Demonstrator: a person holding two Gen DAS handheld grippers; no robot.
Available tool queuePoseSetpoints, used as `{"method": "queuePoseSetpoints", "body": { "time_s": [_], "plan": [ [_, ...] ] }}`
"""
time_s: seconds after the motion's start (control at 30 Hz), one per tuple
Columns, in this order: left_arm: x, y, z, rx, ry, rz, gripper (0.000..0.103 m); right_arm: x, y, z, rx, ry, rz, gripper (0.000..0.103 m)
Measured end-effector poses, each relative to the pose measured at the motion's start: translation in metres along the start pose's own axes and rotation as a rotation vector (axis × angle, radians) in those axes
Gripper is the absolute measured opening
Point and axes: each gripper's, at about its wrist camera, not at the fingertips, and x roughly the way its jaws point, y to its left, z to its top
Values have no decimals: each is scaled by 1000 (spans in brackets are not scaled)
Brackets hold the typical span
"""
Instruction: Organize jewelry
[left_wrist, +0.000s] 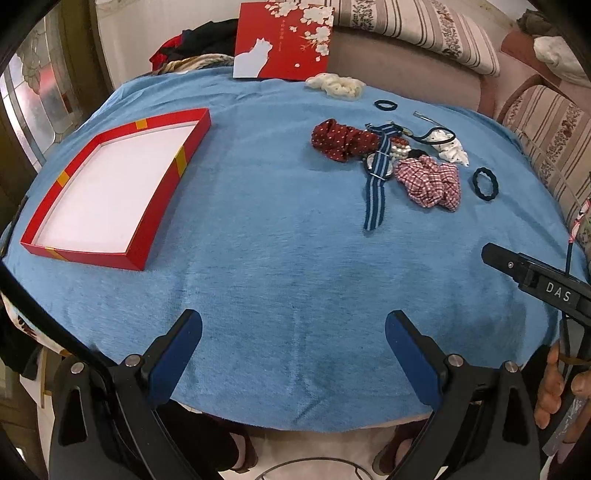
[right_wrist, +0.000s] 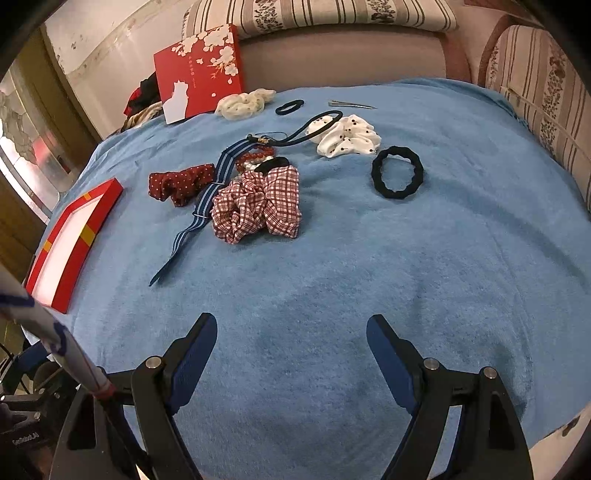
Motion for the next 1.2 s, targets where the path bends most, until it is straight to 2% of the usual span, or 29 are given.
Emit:
{"method": "queuePoseSetpoints", "body": {
  "time_s": [0.23,0.33,0.53,0.7,0.83,1.03,1.13,1.17,1.2],
  "plan": [
    [12,8,9,5,25,-2,100,7,5,8,-3,1,-7,87],
    [13,16,24,-7,15,-37,100,9,6,17,-8,-13,-17,87],
    [24,46,86,-145,0,-218,100,17,3,41,-2,-36,-14,85],
    [55,46,136,-203,17,-336,100,33,4,58,-1,-36,-8,84],
    [93,36,164,-240,57,-415,100,47,5,67,0,-26,1,82],
    [140,19,180,-279,146,-495,100,64,3,76,20,-9,19,79],
    [152,12,182,-281,177,-505,98,71,2,78,35,0,27,74],
    [155,9,180,-278,188,-506,92,73,3,77,38,3,30,68],
    [157,6,180,-274,196,-509,84,74,3,77,38,6,32,58]
  ]
}}
